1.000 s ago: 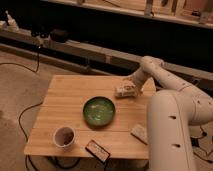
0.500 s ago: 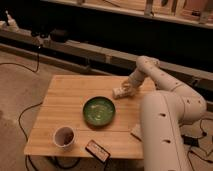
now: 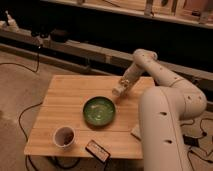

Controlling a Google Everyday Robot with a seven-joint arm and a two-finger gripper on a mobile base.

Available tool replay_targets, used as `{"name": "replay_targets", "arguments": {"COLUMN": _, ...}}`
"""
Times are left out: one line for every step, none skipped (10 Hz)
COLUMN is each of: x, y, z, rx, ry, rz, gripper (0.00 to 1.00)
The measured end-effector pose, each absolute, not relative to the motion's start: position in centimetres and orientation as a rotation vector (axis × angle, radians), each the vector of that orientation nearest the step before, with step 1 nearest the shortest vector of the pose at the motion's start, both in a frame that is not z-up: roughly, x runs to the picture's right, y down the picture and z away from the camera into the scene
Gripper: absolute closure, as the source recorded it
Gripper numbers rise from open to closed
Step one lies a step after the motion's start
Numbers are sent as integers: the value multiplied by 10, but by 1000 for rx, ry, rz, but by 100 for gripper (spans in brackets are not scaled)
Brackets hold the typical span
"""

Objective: Place the bottle in the ceramic bowl

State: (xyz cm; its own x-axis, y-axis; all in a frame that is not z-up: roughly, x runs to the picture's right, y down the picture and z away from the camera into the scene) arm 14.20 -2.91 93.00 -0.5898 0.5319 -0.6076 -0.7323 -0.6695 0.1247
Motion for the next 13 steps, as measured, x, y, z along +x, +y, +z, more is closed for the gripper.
{"name": "replay_targets", "arguments": {"x": 134, "y": -39, "z": 913, "rx": -735, "ry": 429, "rz": 2228, "gripper": 87}}
{"name": "replay_targets", "arguments": {"x": 126, "y": -46, "z": 897, "rx": -766, "ry": 394, "rz": 2207, "gripper": 87}}
{"name": "replay_targets", "arguments": {"x": 120, "y": -48, "z": 880, "rx": -791, "ry": 368, "rz": 2170, "gripper": 87}}
{"name": "replay_targets", "arguments": {"x": 116, "y": -38, "z": 869, "rx": -803, "ry": 378, "rz": 2119, "gripper": 87}}
{"name": "replay_targets", "arguments": {"x": 113, "y": -30, "z": 864, "rx": -809, "ry": 391, "rz": 2081, "gripper": 87}}
{"name": "replay_targets", "arguments": {"x": 108, "y": -12, "z": 853, "rx": -807, "ry": 416, "rz": 1994, "gripper": 87}}
{"name": "replay_targets", "arguments": {"x": 103, "y": 2, "z": 843, "rx": -788, "ry": 426, "rz": 1901, "gripper": 87}}
{"name": "replay_targets", "arguments": {"x": 97, "y": 14, "z": 834, "rx": -763, "ry": 425, "rz": 1813, "gripper": 83}}
{"name": "replay_targets", "arguments": {"x": 90, "y": 24, "z": 827, "rx": -738, "ry": 418, "rz": 1744, "gripper": 74}}
{"name": "replay_targets", "arguments": {"x": 76, "y": 26, "z": 821, "rx": -718, "ry": 398, "rz": 1701, "gripper": 63}}
{"name": "replay_targets", "arguments": {"x": 54, "y": 20, "z": 817, "rx": -704, "ry": 359, "rz": 1686, "gripper": 53}}
{"name": "replay_targets", "arguments": {"x": 34, "y": 13, "z": 814, "rx": -697, "ry": 321, "rz": 1679, "gripper": 46}}
{"name": "replay_targets", "arguments": {"x": -3, "y": 1, "z": 809, "rx": -696, "ry": 257, "rz": 1675, "gripper": 33}}
